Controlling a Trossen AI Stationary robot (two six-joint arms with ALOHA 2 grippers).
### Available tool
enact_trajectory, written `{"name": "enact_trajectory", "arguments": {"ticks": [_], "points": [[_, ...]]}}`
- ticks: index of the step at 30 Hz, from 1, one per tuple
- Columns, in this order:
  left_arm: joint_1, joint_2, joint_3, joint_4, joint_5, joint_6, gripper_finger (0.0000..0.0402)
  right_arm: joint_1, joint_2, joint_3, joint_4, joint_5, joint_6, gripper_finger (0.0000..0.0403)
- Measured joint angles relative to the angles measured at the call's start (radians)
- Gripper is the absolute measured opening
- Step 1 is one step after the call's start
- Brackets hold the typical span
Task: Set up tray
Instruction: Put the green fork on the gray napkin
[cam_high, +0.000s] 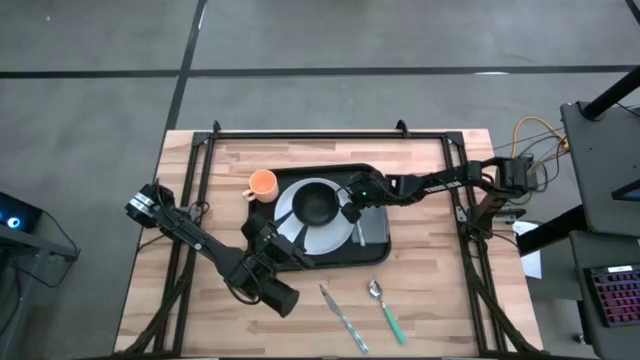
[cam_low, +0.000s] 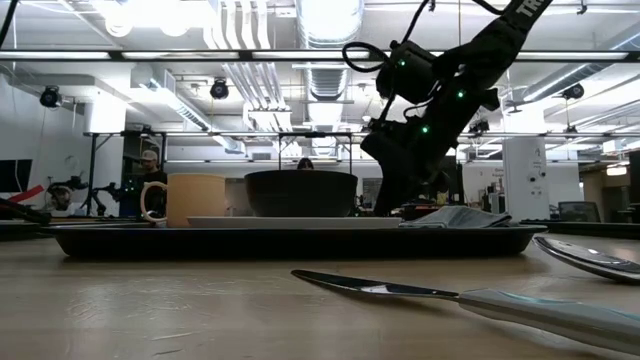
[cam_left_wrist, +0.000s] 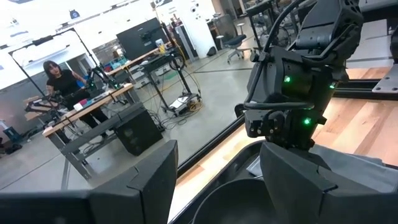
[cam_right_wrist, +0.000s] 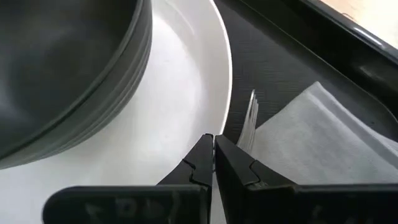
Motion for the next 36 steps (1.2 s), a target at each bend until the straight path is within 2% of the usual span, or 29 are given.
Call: {"name": "enact_trajectory", "arguments": {"ticks": [15,19,21,25,30,36], "points": [[-0.009,0.0,0.0,0.0,0.0,0.015,0.0208,-0.02,-0.007,-0.017,-0.039,0.051,0.0,0.0008],[-0.009,0.0,0.0,0.0,0.0,0.015,0.0208,-0.016,-0.059,-0.014,-0.063,0.048,-0.003,0.0009],[-0.009,0.0,0.001,0.0,0.0,0.015,0.0208,-0.007,-0.097,-0.013,-0.133,0.05,0.015,0.0009],[-0.011,0.0,0.001,0.0,0.0,0.015,0.0208,0.06,-0.156,-0.033,-0.261,0.022,0.101,0.0009],[-0.011,0.0,0.001,0.0,0.0,0.015,0.0208,0.2,-0.159,-0.073,-0.276,-0.034,0.192,0.0008],[-0.016,0.0,0.01,0.006,0.0,0.015,0.0208,0.218,-0.101,-0.076,-0.247,-0.025,0.209,0.0008]]}}
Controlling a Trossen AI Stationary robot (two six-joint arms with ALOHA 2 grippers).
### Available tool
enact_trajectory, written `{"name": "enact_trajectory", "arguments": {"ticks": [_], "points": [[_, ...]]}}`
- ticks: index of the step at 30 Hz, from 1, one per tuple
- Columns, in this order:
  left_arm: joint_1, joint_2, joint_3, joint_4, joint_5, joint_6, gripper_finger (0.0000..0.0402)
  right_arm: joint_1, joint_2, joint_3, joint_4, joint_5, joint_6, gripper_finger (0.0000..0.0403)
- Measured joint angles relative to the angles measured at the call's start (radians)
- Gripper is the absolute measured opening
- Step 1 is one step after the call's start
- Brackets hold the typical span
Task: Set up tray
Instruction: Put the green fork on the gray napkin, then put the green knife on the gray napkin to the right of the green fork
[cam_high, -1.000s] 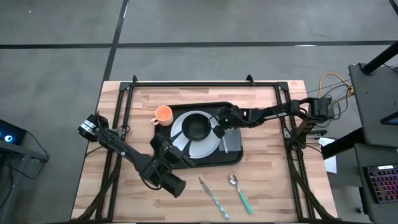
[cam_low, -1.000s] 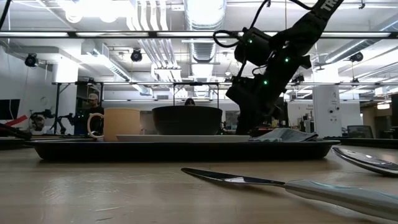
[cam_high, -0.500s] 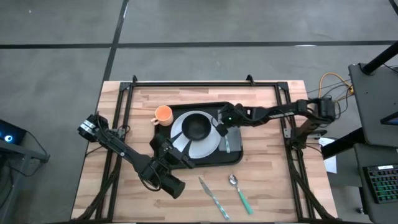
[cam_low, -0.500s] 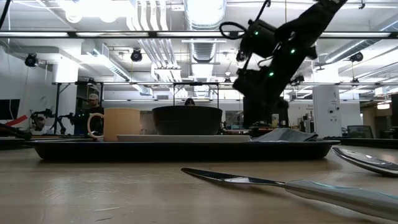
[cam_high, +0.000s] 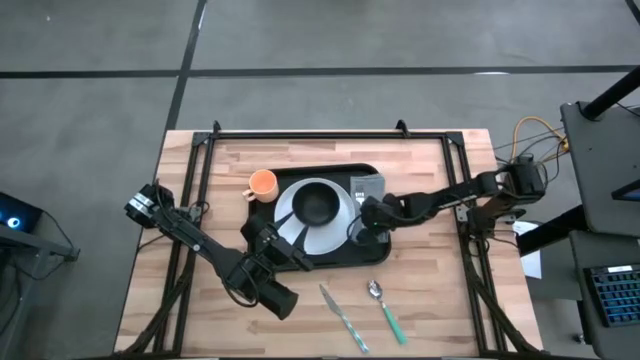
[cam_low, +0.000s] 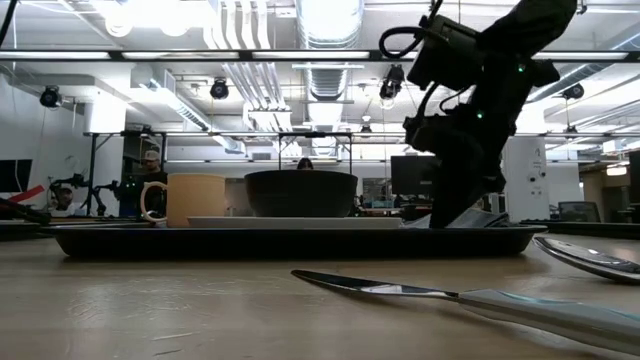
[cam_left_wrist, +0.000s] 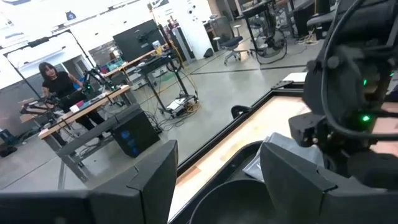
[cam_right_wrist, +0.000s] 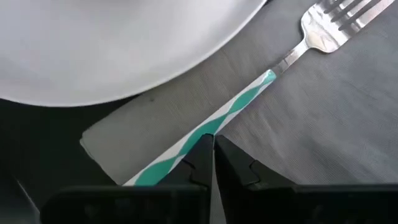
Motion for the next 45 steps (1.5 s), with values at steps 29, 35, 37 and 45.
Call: {"name": "enact_trajectory", "arguments": {"ticks": [29,35,37,45], "points": [[-0.003,-0.067,-0.007,-0.065,-0.013,-0.062,0.0208,0.328,-0.108,0.093,-0.115,0.137,0.384,0.0009],[0.017,-0.132,-0.038,-0.113,-0.009,-0.061,0.0208,0.491,0.014,0.281,-0.118,0.189,0.472,0.0033],[0.018,-0.159,-0.058,-0.131,0.002,-0.062,0.0208,0.523,0.085,0.377,-0.127,0.174,0.472,0.005],[0.02,-0.296,-0.147,-0.149,0.05,-0.067,0.0208,0.597,0.429,0.849,-0.561,0.221,0.678,0.0104]]}}
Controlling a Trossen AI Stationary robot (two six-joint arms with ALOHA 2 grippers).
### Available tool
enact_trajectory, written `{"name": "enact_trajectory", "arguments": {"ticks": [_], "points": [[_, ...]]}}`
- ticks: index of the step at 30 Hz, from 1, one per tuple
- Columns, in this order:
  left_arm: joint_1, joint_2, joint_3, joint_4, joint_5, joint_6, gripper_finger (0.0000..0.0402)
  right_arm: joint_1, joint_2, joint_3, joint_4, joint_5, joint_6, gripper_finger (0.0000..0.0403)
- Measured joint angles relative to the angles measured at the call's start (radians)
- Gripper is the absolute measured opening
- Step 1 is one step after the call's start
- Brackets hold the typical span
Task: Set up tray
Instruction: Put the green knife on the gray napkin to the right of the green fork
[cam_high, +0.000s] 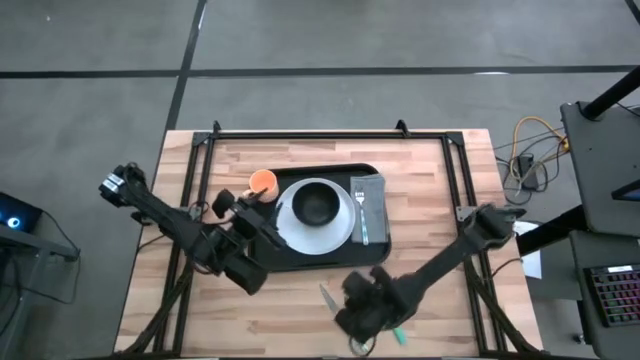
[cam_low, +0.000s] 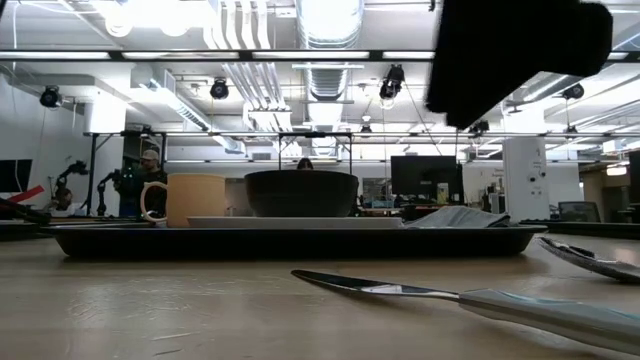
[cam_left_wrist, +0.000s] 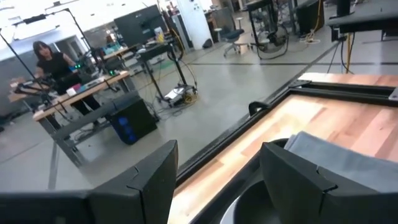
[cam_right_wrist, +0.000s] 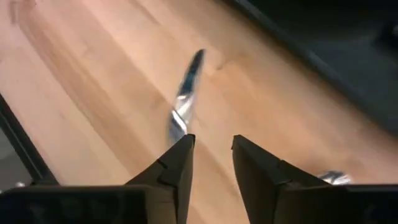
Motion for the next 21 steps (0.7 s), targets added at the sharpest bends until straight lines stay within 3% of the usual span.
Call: {"name": "enact_trajectory", "arguments": {"ticks": [11,15,21], "points": [[-0.002,-0.175,-0.152,-0.006,0.078,0.006,0.0208,0.049,0.296,0.444,-0.253,-0.034,0.096,0.0106],[-0.002,-0.204,-0.186,-0.008,0.085,0.006,0.0208,0.06,0.371,0.539,-0.35,-0.103,0.121,0.0097],[-0.002,-0.228,-0.2,-0.01,0.085,0.019,0.0208,0.075,0.42,0.597,-0.371,-0.119,0.163,0.0087]]}}
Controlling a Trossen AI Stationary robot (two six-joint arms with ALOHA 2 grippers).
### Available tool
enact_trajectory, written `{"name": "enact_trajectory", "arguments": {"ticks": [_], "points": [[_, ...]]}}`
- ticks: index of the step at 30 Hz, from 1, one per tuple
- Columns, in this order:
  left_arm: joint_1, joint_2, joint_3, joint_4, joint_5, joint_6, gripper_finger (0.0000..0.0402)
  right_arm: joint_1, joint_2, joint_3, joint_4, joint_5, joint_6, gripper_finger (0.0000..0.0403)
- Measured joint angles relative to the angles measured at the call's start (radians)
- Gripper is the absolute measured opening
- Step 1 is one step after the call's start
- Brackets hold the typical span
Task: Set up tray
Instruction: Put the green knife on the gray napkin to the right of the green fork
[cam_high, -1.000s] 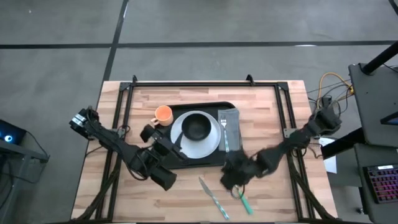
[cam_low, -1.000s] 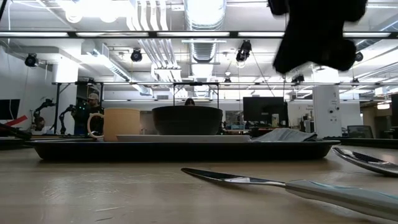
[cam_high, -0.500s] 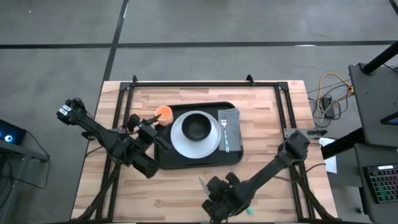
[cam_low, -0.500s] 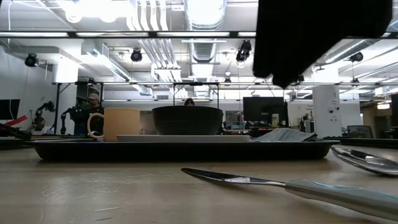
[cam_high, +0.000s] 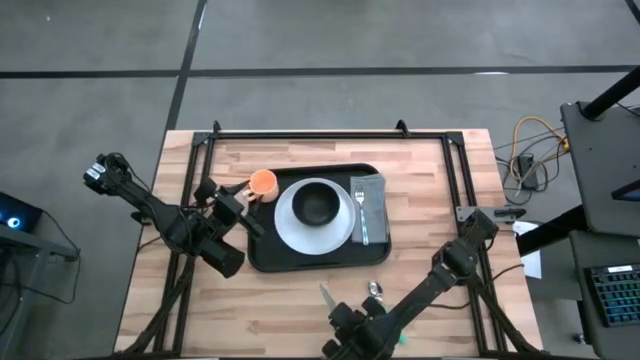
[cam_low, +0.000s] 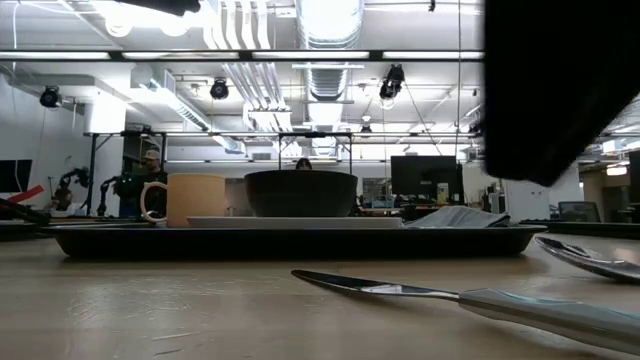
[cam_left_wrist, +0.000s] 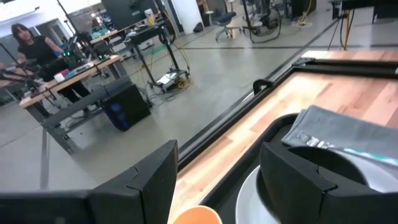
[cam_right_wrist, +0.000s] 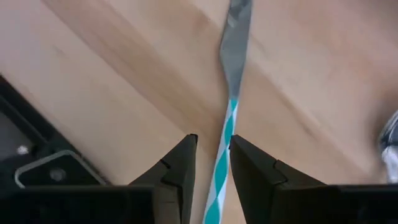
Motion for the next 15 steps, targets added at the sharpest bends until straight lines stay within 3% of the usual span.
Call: {"name": "enact_trajectory", "arguments": {"ticks": [15], "points": [[0.0,0.005,0.025,0.001,0.001,0.048,0.0208,0.004,0.021,-0.044,0.02,-0.021,0.066,0.0109]]}}
